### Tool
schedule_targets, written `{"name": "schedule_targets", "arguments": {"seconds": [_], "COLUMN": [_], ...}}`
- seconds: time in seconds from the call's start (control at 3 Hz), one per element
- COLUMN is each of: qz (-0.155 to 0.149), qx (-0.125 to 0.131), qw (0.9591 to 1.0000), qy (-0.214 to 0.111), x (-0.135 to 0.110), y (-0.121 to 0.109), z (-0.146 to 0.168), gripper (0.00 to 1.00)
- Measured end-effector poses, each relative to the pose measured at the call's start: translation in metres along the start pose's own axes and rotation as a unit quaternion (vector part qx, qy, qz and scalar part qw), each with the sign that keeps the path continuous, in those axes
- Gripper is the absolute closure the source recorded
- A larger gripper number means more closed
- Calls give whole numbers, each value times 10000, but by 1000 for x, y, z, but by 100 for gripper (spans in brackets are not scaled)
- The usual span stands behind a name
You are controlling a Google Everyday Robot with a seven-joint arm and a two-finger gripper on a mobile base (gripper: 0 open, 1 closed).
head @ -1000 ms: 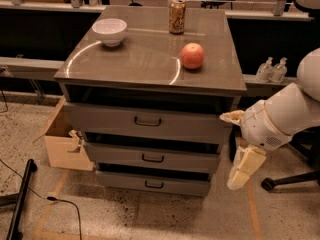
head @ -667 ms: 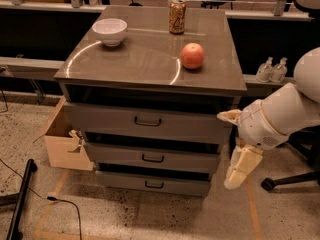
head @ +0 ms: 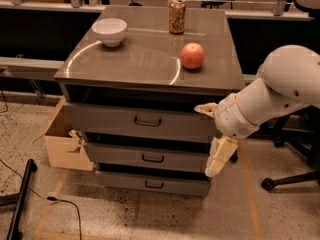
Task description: Open top drawer
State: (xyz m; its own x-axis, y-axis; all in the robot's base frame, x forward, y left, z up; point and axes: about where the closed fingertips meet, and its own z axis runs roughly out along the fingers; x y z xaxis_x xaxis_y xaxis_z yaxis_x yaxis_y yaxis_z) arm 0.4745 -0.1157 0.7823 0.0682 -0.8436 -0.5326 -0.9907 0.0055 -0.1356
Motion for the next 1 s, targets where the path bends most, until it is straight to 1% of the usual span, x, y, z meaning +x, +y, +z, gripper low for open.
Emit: {"name": "schedule_targets", "arguments": {"seconds": [0.33,0.67,1.0], "qz": [-460,-726,-785], "qx": [41,179,416], "qw": [9989,9972,9959], "qy": [-52,5,151], "x": [-13,-15,-7], "y": [-22,-42,-58], "z": [22,41,61], "gripper": [0,0,0]}}
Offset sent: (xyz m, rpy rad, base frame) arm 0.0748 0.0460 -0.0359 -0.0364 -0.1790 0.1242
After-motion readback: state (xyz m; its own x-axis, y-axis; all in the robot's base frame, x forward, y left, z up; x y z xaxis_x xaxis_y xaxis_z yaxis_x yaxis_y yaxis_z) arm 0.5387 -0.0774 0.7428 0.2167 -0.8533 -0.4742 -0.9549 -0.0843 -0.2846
